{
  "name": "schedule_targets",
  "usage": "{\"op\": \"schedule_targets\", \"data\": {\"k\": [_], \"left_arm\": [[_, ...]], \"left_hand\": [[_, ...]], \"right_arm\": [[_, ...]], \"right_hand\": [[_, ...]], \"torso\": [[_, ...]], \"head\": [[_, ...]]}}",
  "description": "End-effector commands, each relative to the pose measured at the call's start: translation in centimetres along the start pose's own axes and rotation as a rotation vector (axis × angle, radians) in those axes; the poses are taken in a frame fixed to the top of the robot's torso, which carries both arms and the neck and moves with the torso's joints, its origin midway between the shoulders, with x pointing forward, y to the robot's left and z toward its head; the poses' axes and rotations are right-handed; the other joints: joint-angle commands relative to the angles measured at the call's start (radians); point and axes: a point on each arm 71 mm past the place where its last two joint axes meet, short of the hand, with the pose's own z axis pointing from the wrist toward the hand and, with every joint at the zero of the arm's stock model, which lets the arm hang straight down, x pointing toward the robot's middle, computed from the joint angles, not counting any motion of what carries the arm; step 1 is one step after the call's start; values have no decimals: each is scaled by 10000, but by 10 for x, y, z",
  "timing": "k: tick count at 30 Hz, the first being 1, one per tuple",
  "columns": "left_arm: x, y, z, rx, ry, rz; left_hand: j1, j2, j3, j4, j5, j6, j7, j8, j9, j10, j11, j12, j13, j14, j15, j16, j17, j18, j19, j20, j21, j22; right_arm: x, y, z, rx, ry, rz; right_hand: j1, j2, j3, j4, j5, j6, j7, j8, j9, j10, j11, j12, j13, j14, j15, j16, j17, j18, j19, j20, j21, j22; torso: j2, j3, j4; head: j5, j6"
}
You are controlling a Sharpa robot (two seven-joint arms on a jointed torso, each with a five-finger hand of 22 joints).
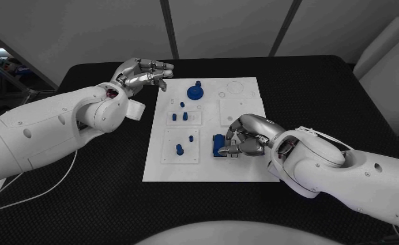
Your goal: Assemble the parts on the task board
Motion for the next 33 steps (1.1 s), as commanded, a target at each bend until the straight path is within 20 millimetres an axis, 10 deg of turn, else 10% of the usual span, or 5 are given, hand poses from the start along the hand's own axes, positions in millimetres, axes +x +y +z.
{"op": "schedule_targets", "data": {"k": [1, 19, 33], "left_arm": [[0, -1, 0, 23, 85, -52], [0, 0, 0, -46, 88, -50], [-1, 0, -1, -60, 77, -45]], "left_hand": [[-55, 9, 23, 40, 44, 22, 43, -45, -6, -63, 28, 49, -6, 10, 37, -41, -10, 65, -27, 55, -63, -8], [-65, 13, 23, 43, 45, 17, 44, -50, -7, -76, 29, 55, -7, 7, 40, -45, -18, 65, -26, 57, -76, -15], [-54, 7, 26, 32, 46, 12, 43, -54, -8, -84, 28, 58, -8, 3, 39, -48, -23, 66, -26, 57, -83, -18]], "right_arm": [[-4, -4, 1, 408, -491, -426], [-2, -6, -1, 340, -89, -617], [-9, -13, -9, 403, -392, -392]], "right_hand": [[-25, 199, 36, 57, 55, 68, 2, 56, 10, 88, 0, 47, 593, 838, -97, 54, 1610, -124, 484, -81, 53, 1592], [205, -38, -148, -185, -189, 44, 4, 73, 23, 80, -9, 7, 587, 833, -120, 41, 1593, -124, 481, -118, 47, 1590], [-233, -482, -487, 38, -1231, -143, 135, 81, 53, -102, 105, -329, 335, 801, -28, -44, 1464, -98, 415, -41, -30, 1489]], "torso": [[-7, 8, -17], [-7, 7, -15], [-11, 13, -22]], "head": [[5, -10], [-22, -18], [-45, -40]]}}
